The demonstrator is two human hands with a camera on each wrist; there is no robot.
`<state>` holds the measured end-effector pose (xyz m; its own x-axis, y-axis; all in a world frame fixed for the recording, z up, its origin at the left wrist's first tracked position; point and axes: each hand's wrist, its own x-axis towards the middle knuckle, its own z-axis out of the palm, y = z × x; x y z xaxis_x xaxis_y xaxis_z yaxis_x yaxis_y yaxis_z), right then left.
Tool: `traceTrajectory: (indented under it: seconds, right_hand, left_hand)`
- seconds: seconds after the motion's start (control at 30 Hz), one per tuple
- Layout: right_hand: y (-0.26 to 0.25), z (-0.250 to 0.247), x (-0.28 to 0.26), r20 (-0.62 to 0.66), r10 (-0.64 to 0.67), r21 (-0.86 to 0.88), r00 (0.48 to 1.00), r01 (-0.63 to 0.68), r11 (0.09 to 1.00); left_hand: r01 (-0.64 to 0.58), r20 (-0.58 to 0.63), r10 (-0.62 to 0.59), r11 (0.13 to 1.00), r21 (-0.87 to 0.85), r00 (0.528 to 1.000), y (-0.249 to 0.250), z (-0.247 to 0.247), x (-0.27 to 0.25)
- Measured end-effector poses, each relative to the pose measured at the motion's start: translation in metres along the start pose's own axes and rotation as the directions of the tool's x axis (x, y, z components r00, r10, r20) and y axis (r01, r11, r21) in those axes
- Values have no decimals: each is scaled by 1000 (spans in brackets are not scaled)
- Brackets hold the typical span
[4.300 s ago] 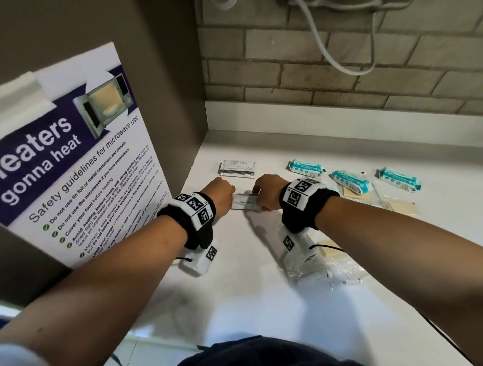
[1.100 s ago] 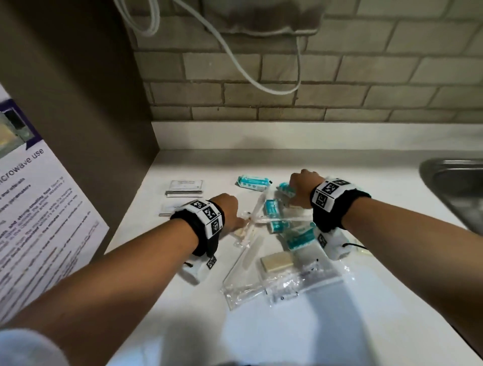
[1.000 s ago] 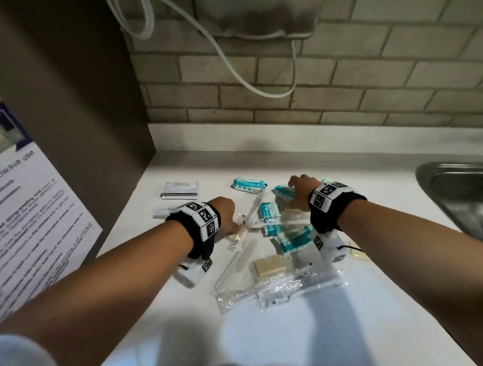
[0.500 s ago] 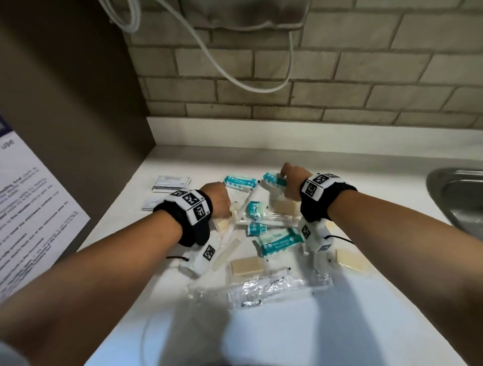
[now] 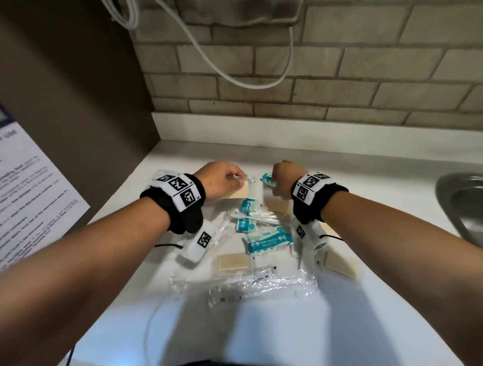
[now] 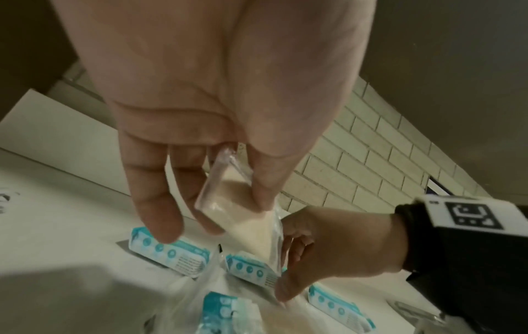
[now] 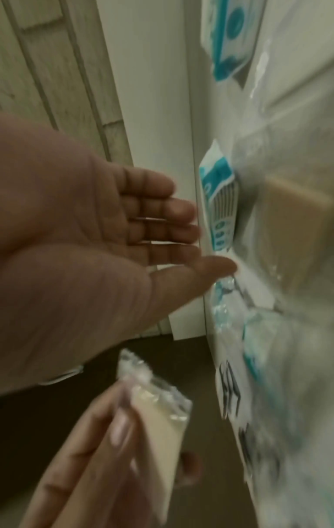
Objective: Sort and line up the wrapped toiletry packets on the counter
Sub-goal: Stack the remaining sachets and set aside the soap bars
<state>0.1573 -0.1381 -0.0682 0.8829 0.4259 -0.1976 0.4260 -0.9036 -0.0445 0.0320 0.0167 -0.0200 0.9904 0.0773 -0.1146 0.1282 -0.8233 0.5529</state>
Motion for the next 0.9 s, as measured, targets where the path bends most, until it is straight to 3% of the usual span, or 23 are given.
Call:
traceTrajectory:
  seconds: [0.1, 0.23, 0.43, 0.57, 0.77, 0.9]
  right_hand:
    - [-6, 10, 8, 185, -48, -70, 982, 62, 996]
    - [18, 58, 57, 236, 0, -92, 972, 23, 996]
    - [7, 28, 20, 122, -3, -24, 992, 5, 1000]
    - [-8, -7, -33, 3, -10, 149, 1000, 9, 989]
    - [-3, -17, -69, -95, -7, 254, 995, 32, 967]
    - [6, -24, -93, -138, -30, 293, 990, 70, 953]
  left_hand:
    - [6, 62, -5, 1000, -21, 998, 3, 4, -8]
    - [36, 146, -25, 997, -72, 989, 8, 10, -24]
    - [56, 315, -65, 998, 40, 947, -1, 23, -52]
    - [86, 388, -62, 995, -45, 919, -16, 37, -66]
    - [89, 300, -120, 989, 116, 946, -29, 53, -78]
    - [83, 300, -162, 962, 259, 940, -21, 58, -79]
